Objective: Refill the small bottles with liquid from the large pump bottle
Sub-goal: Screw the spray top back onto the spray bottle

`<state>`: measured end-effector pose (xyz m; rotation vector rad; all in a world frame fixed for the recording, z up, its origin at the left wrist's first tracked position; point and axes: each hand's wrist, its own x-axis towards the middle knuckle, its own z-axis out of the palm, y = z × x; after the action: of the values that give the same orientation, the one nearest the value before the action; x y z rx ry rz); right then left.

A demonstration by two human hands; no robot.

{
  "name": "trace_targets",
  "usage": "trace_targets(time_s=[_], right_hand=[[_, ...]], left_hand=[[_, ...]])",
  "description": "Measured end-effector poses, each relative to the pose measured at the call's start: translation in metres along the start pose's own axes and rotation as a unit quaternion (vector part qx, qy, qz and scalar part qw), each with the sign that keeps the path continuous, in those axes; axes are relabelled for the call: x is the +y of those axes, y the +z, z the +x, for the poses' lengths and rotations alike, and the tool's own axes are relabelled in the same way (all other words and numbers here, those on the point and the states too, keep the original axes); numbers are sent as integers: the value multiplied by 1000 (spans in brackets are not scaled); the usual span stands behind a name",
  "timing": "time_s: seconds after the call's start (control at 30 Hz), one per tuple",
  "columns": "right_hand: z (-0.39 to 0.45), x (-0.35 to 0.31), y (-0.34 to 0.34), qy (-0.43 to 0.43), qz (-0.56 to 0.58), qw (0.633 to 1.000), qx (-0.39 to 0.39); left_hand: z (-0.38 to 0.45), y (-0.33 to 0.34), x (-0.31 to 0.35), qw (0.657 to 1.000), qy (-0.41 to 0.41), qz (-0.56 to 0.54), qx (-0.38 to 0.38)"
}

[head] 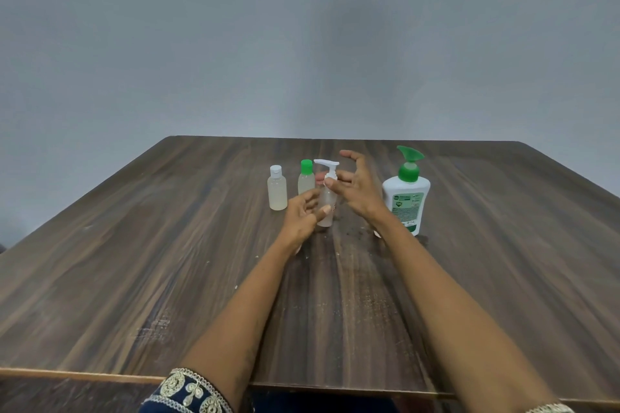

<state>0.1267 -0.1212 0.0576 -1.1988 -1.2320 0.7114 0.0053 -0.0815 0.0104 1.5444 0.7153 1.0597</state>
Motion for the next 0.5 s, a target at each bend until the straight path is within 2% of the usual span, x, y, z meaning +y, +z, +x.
trace_targets(time_s=[0.17,0.33,0.4,0.5], right_hand=[[5,10,14,-3,-21,996,91],[5,23,30,-18,-53,982,182],[4,26,34,-33,-56,978,198],[0,29,34,-52,-131,972,190]], left_hand=[[4,14,-3,997,-7,32,74],[8,21,-10,981,17,137,134],[7,23,-9,975,18,152,162],[5,22,-2,969,21,139,204]])
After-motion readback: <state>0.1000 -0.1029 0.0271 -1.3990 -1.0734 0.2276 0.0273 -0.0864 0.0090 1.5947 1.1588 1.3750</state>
